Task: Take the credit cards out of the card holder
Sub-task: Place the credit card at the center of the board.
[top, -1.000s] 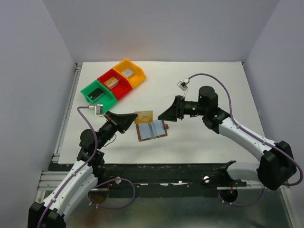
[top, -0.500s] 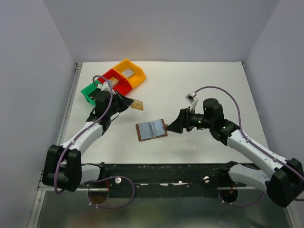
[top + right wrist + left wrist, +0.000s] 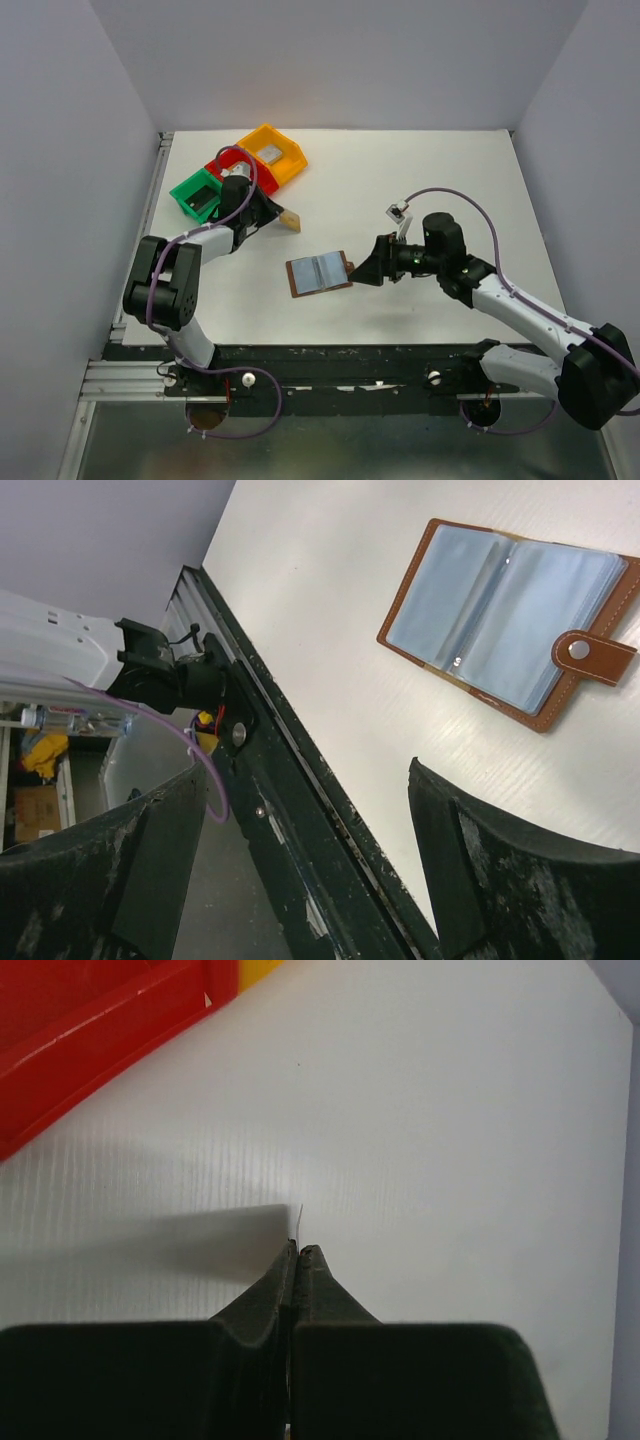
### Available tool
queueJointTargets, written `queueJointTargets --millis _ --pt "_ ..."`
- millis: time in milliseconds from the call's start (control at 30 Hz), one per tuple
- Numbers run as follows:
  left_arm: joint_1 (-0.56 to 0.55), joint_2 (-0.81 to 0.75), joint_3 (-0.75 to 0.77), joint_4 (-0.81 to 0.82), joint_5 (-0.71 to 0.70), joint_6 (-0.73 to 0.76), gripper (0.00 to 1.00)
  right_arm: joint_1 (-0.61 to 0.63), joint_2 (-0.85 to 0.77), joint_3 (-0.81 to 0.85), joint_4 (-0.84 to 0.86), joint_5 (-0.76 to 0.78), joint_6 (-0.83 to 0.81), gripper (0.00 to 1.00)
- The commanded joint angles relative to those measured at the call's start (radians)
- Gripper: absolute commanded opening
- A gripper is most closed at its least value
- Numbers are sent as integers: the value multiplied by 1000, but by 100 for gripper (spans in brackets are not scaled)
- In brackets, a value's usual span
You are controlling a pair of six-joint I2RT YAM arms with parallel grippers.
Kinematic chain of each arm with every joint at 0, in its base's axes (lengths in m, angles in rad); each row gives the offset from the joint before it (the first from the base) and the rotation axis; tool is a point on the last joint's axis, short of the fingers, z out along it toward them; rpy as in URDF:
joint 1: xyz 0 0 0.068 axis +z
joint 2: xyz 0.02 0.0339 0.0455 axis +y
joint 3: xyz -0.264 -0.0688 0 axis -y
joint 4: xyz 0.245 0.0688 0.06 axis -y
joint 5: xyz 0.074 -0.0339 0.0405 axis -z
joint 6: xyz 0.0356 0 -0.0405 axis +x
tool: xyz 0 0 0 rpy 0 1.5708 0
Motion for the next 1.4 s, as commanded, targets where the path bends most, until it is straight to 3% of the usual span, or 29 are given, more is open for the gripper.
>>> queueJointTargets --millis 0,267,567,900,1367 --pt "23 78 93 32 -1 33 0 5 27 -15 47 -44 0 88" --pt "57 173 179 22 81 53 0 5 46 10 24 -50 -17 88" --pt "65 204 164 29 125 77 4 5 67 11 23 -50 -20 88" --pt "72 200 153 20 136 102 23 5 69 11 12 -44 -18 88" --pt "114 149 167 -50 107 163 36 5 72 10 3 -31 -18 88"
